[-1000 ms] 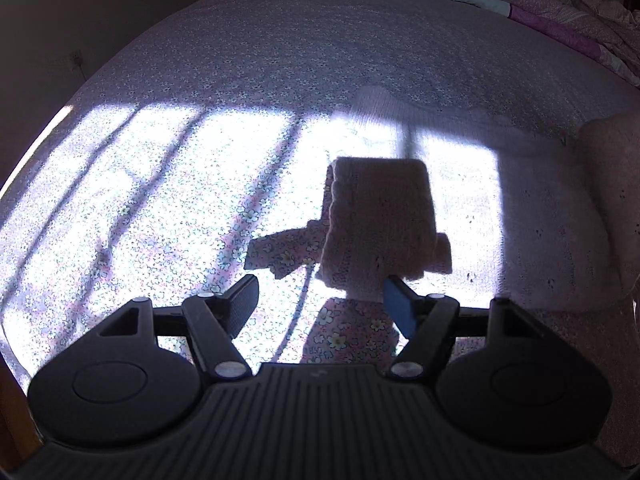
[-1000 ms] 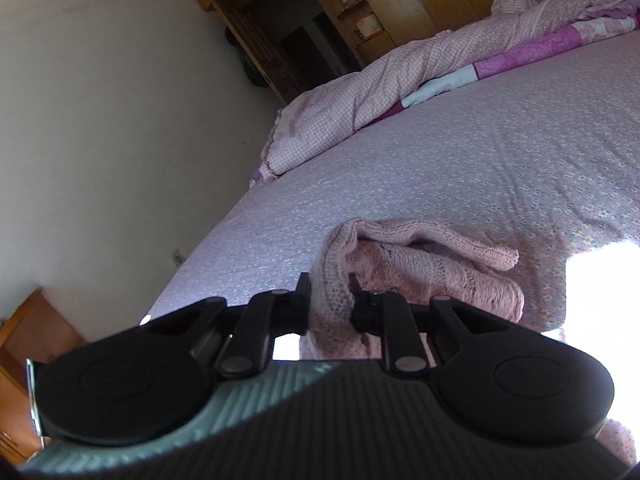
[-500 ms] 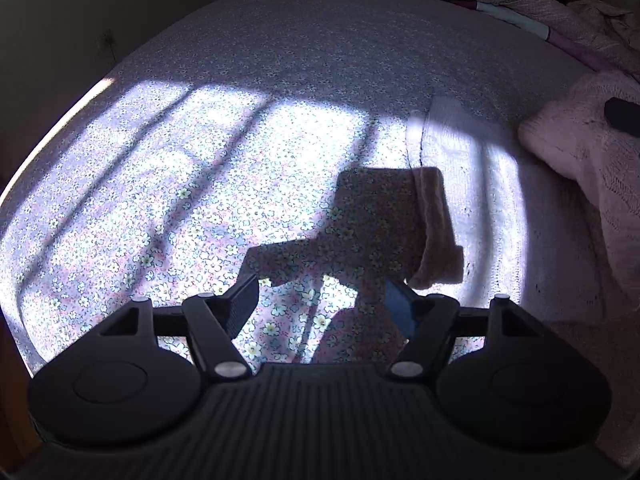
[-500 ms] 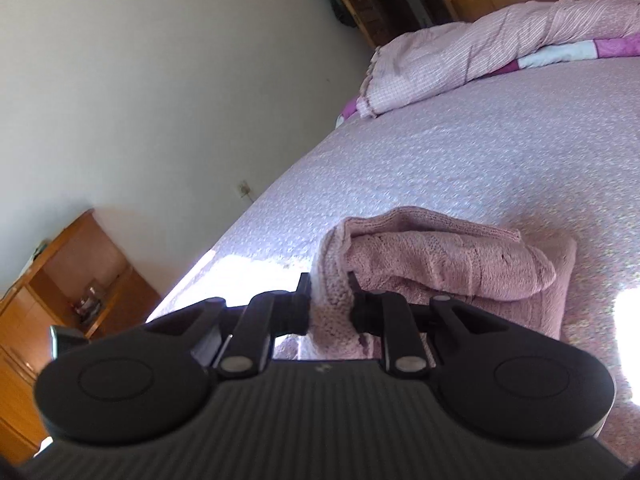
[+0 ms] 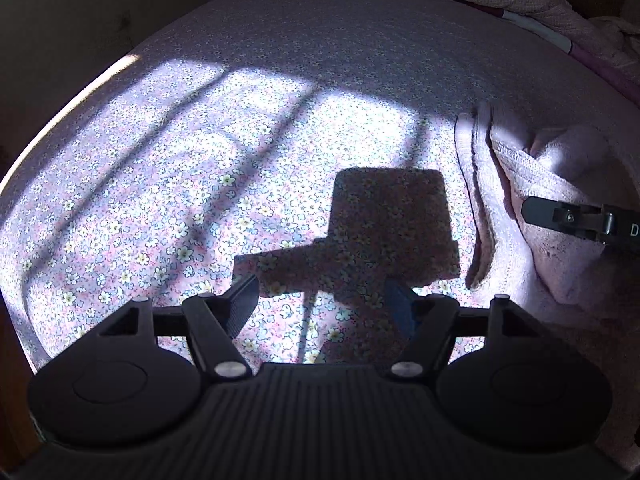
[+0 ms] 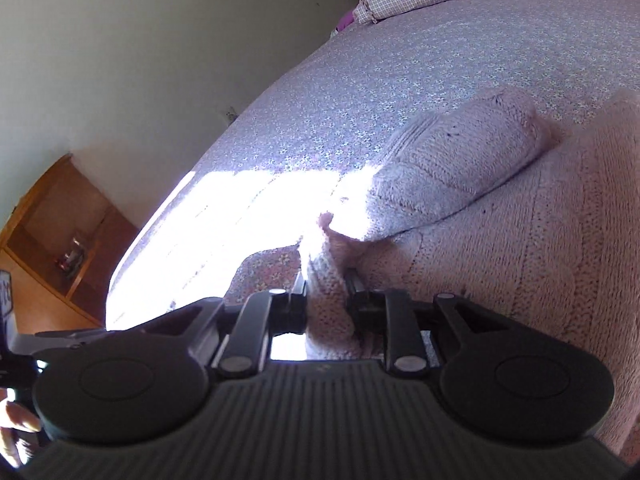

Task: Fold small clothes

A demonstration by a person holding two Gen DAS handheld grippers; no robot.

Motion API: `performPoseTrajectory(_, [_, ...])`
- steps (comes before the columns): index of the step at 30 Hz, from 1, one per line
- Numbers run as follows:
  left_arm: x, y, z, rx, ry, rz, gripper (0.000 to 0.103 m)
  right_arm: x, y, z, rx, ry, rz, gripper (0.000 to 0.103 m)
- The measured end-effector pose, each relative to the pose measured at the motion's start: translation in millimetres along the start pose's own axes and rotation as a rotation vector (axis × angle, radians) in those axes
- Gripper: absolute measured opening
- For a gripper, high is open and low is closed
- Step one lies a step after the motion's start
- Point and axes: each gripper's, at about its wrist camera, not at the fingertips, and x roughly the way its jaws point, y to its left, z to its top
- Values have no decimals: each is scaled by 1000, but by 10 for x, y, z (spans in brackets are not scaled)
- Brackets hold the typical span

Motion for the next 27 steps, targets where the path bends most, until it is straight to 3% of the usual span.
performPoseTrajectory(5, [-53, -18, 5, -2, -13, -16, 75, -187, 90, -12, 27, -22, -35, 43])
performPoseTrajectory(11, [-174, -134, 49, 34, -51, -36, 75, -698, -53, -1, 132, -101, -27, 45])
performPoseTrajectory(15, [-249, -251, 112, 46, -71, -80, 75, -959, -219, 31, 132, -186, -142, 47])
performPoseTrajectory(17, [-286, -328, 144, 61, -85, -99, 75, -1056, -333, 39, 163, -217, -192, 55])
performPoseTrajectory(22, [-325, -603, 277, 118, -120, -134, 75, -1215, -642, -7, 310, -271, -250, 56])
performPoseTrajectory(27, [-194, -854, 454, 134, -99, -195, 75, -1161, -955, -3, 389, -269, -312, 56])
